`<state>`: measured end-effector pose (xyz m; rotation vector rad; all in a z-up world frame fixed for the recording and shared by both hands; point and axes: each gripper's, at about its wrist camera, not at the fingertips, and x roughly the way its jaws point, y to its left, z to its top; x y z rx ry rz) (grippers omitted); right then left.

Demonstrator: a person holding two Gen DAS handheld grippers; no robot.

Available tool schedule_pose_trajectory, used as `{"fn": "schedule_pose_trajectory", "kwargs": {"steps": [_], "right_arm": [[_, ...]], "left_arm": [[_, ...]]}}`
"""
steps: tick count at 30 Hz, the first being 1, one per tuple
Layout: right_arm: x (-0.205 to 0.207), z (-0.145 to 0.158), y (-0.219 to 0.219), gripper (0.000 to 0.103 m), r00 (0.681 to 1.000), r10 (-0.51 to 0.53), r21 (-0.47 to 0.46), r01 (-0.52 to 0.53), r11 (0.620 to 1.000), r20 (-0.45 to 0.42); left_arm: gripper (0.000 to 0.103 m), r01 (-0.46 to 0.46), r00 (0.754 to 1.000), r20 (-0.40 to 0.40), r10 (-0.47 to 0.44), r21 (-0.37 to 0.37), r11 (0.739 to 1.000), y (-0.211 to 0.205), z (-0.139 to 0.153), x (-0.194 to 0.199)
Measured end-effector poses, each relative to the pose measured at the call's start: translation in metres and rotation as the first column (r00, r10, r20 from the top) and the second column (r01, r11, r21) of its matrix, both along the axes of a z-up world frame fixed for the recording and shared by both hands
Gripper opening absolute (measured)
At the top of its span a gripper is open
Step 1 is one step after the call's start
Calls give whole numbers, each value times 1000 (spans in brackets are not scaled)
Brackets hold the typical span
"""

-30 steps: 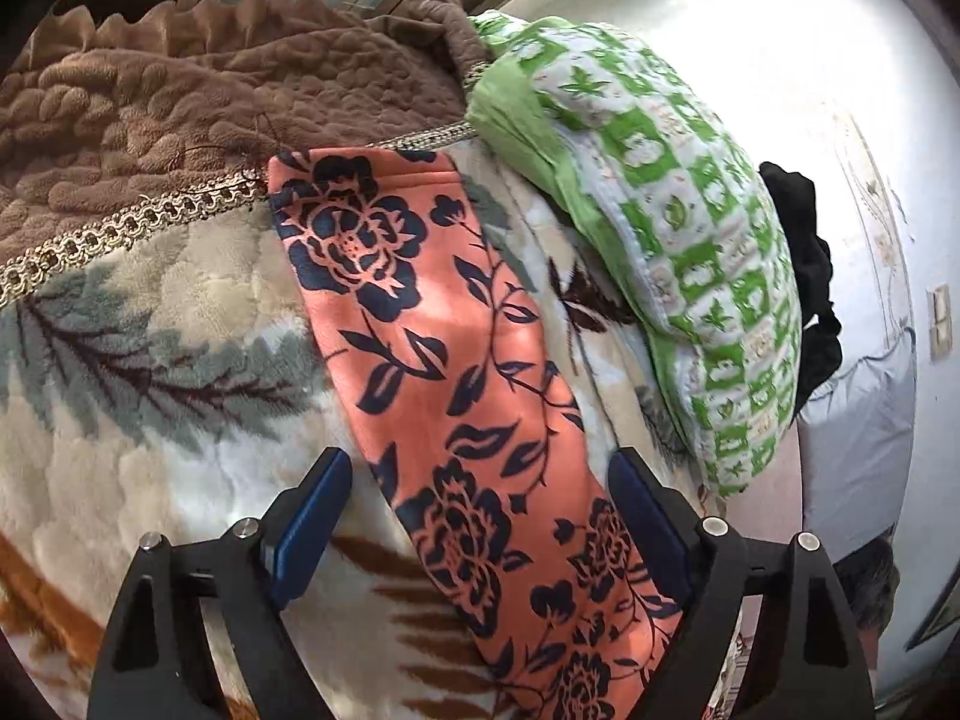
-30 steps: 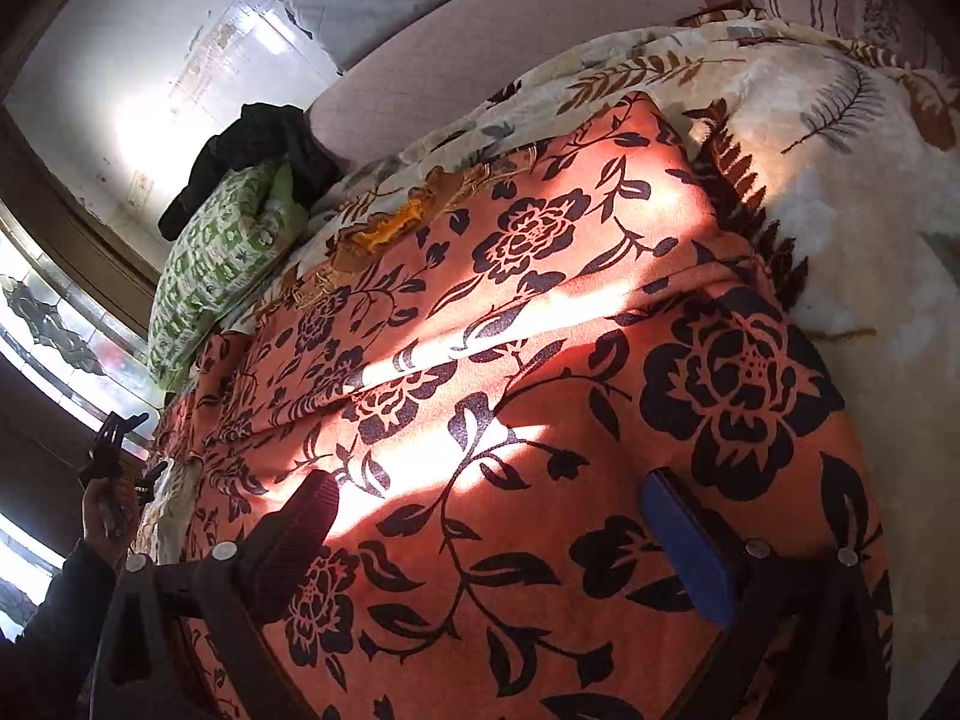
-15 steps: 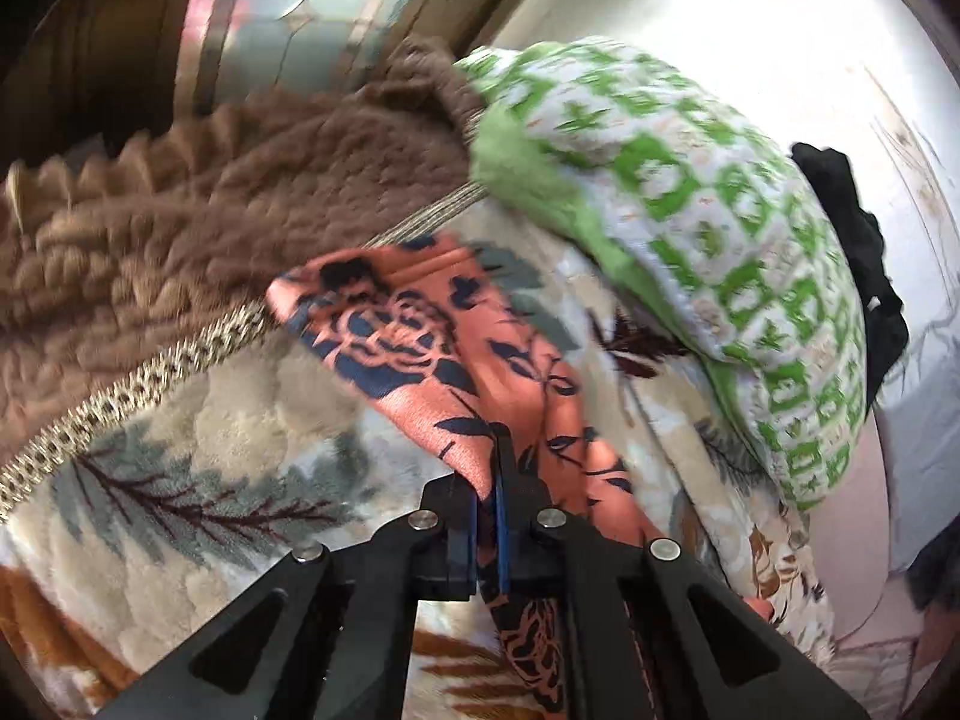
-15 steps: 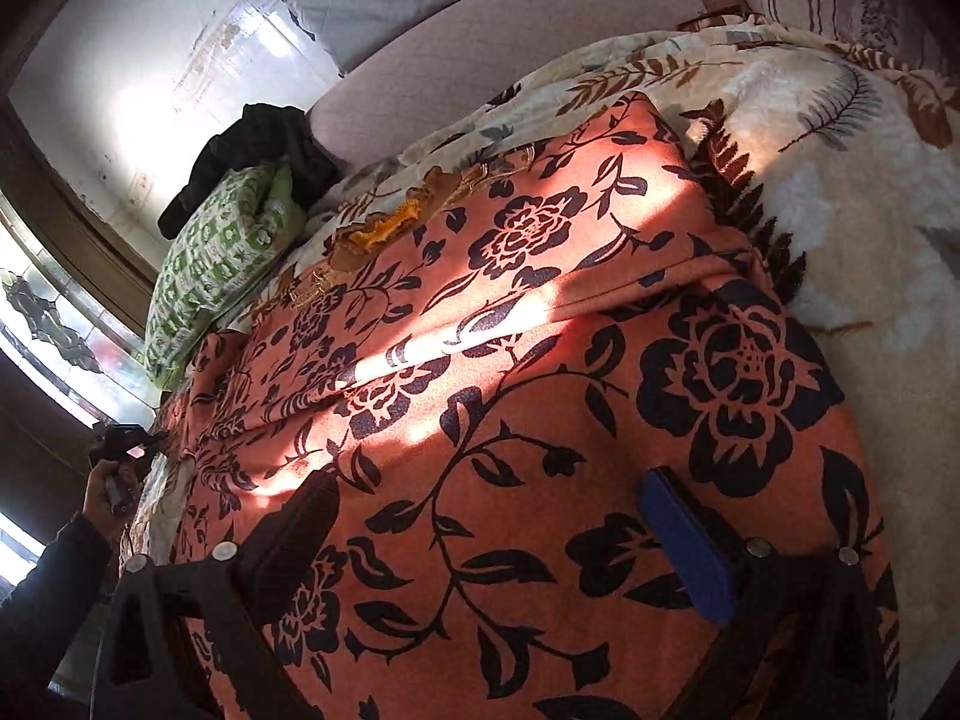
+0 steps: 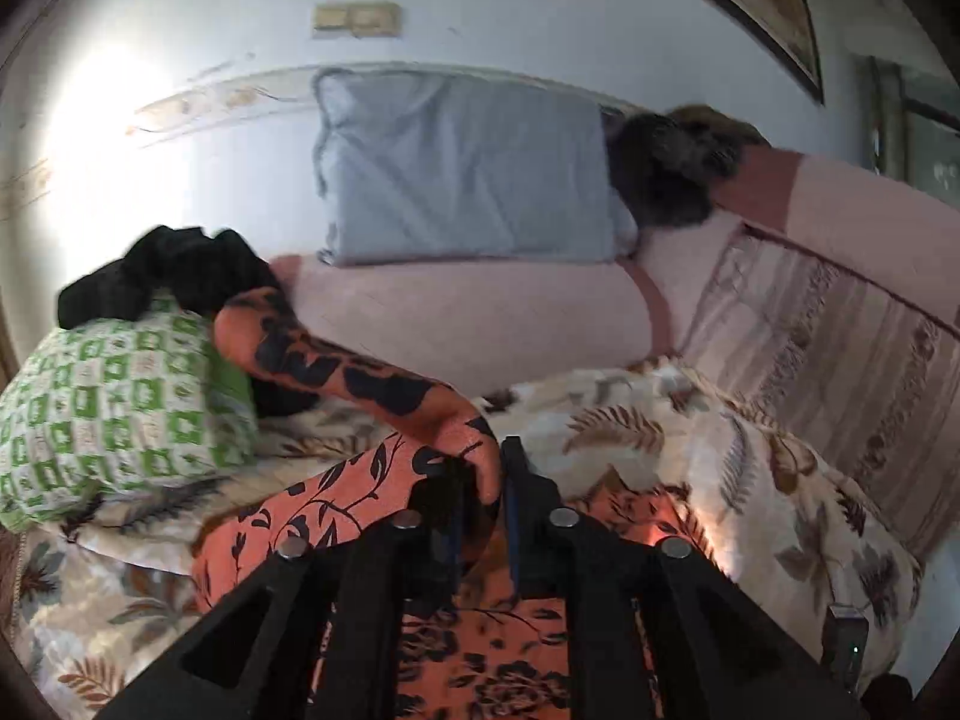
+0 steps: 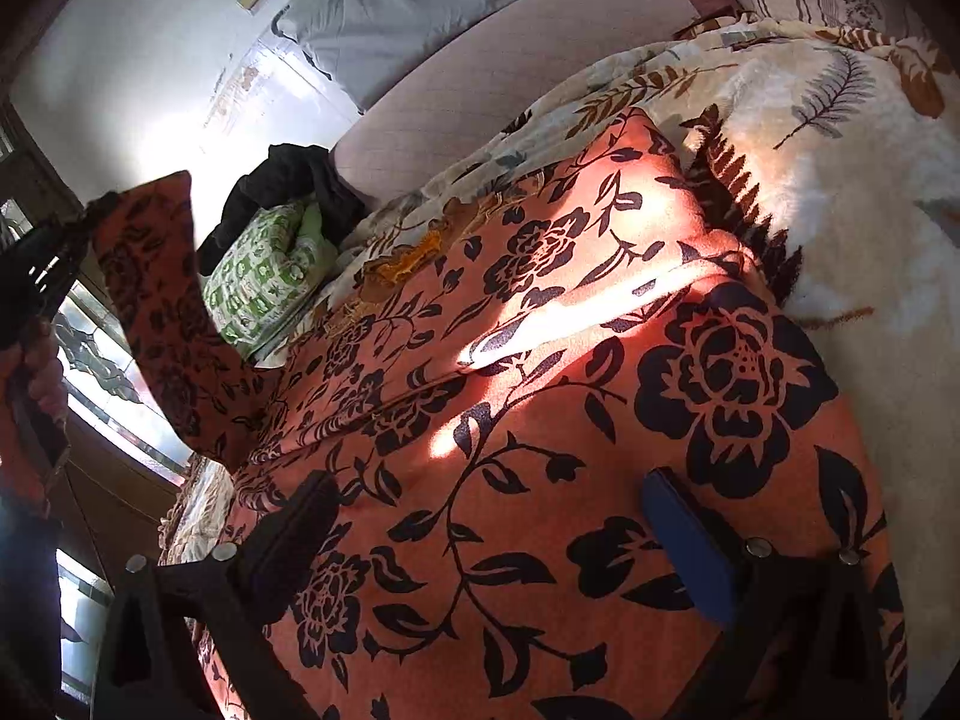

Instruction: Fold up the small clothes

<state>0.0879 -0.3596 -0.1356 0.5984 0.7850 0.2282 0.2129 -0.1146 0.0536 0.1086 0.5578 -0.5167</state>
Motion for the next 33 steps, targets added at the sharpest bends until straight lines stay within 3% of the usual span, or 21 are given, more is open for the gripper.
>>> {"fn": "schedule_pose_trajectory", "kwargs": {"steps": [2, 4, 5, 7, 10, 12, 16, 19, 24, 26, 27, 28, 29, 30, 32, 33], "right_arm": [[-1, 0, -1, 102, 1000, 3, 8, -3, 1000, 4], [-1, 1, -2, 102, 1000, 8, 14, -8, 1000, 8], [-1, 1, -2, 102, 1000, 11, 18, -11, 1000, 9], [-1, 3, -2, 102, 1000, 19, 17, -19, 1000, -4], [-3, 12, -10, 102, 999, -2, 72, 4, 997, -33], [0, 23, -21, 102, 999, -30, 145, 33, 989, -25], [37, 55, -41, 102, 999, -48, 245, 46, 968, 3], [80, 54, -62, 102, 992, -98, 361, 120, 925, -79], [123, 0, -79, 98, 910, -215, 384, 352, 854, -355], [124, -5, -78, 95, 887, -263, 373, 407, 834, -379], [127, -1, -76, 93, 886, -277, 357, 412, 838, -373], [132, 4, -73, 77, 890, -276, 330, 400, 855, -363], [140, 8, -69, 42, 895, -264, 285, 375, 882, -361], [149, 9, -66, 26, 891, -258, 229, 358, 905, -374], [154, 8, -62, 9, 877, -270, 161, 357, 920, -398], [153, 14, -58, 8, 881, -282, 123, 351, 928, -380]], "left_arm": [[75, 103, 983, -165, -85, 107, 989, -45, -57, 1], [75, 142, 949, -308, -71, 215, 966, -59, -110, 2], [74, 128, 942, -334, -34, 264, 956, -55, -126, -7], [74, 64, 953, -301, 30, 299, 952, -27, -133, -15], [76, -53, 970, -219, 108, 241, 969, 40, -114, -28], [84, -163, 964, -172, 202, 220, 962, 82, -107, -27], [84, -352, 897, -213, 387, 185, 918, 154, -125, -10], [84, -451, 845, -255, 471, 136, 882, 185, -146, -2], [84, -488, 798, -340, 498, 121, 864, 198, -182, 7], [84, -497, 782, -379, 495, 101, 862, 204, -195, 9], [85, -503, 788, -369, 493, 76, 861, 207, -195, 7], [85, -506, 787, -369, 494, 71, 860, 208, -195, 7], [86, -505, 787, -368, 496, 78, 860, 206, -195, 8], [86, -503, 788, -363, 497, 85, 860, 205, -195, 8], [86, -501, 791, -361, 494, 80, 862, 206, -196, 7], [86, -501, 791, -365, 490, 71, 862, 207, -196, 7]]}}
